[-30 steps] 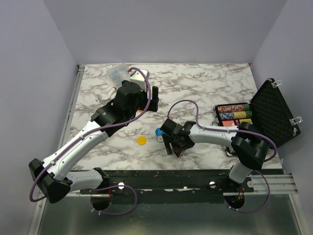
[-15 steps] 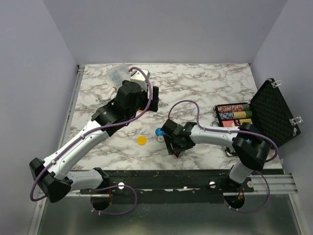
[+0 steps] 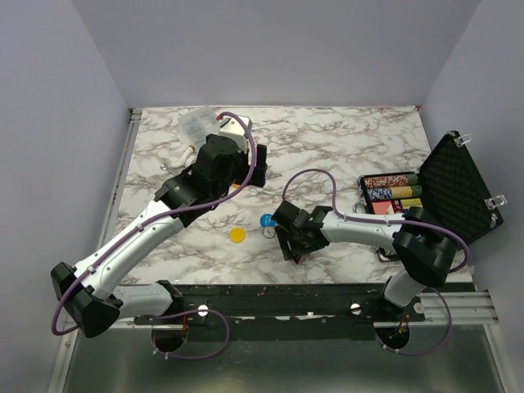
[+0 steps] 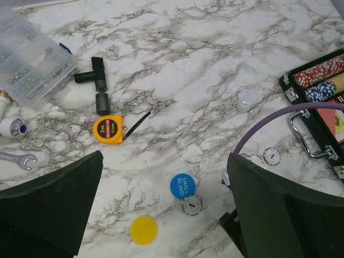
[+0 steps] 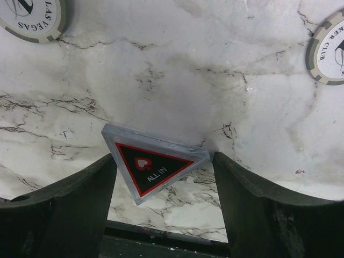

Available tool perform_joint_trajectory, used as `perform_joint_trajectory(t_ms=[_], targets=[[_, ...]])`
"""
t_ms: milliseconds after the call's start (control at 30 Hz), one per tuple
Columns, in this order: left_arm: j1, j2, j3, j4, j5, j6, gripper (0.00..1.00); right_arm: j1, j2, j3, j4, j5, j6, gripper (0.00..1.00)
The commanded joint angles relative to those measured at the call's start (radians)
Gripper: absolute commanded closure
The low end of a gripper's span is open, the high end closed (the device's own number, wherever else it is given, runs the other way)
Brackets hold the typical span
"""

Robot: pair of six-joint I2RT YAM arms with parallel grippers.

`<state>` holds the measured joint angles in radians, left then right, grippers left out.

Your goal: Pack up texas hold em set

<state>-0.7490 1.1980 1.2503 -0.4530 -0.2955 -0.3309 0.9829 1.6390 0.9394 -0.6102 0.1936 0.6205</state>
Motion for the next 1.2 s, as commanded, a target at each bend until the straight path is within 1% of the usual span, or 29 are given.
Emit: perform_joint_trajectory(t_ms=[0,233,533,667,767,800,867,1033,1100,1167], targets=[[0.001,0.009,0.031,-0.005,0.024,-0.009,0.01,0.008,0.034,-0.053,-0.013,-0.003,-0.026,0.26],[0.002,0.015,0.034,-0.009,0.027,-0.008,0.02,0.009,0.069,-0.056,0.019,-0.015,-0.034,0.26],[0.002,0.015,0.035,-0.009,0.033,-0.007,0.02,0.008,0.074,-0.063,0.049,-0.013,-0.04,0.3],[0.002,0.017,0.034,-0.008,0.032,-0.005,0.01,0.008,0.083,-0.062,0.053,-0.011,-0.041,0.37],[0.002,0.017,0.035,-0.008,0.029,-0.003,0.02,0.009,0.067,-0.063,0.041,0.027,-0.021,0.44],[0.002,0.017,0.034,-0.009,0.03,-0.004,0.01,0.008,0.054,-0.063,0.038,0.054,-0.012,0.47],[0.002,0.018,0.035,-0.008,0.03,-0.005,0.02,0.008,0.024,-0.063,0.024,0.104,0.001,0.49],[0.002,0.022,0.035,-0.007,0.037,-0.006,0.02,0.008,-0.055,-0.036,-0.03,0.241,0.022,0.56],[0.002,0.021,0.037,-0.01,0.035,-0.006,0.02,0.006,-0.098,-0.023,-0.061,0.314,0.033,0.61],[0.002,0.02,0.037,-0.01,0.034,-0.005,0.02,0.0,-0.144,-0.014,-0.085,0.371,0.037,0.69]])
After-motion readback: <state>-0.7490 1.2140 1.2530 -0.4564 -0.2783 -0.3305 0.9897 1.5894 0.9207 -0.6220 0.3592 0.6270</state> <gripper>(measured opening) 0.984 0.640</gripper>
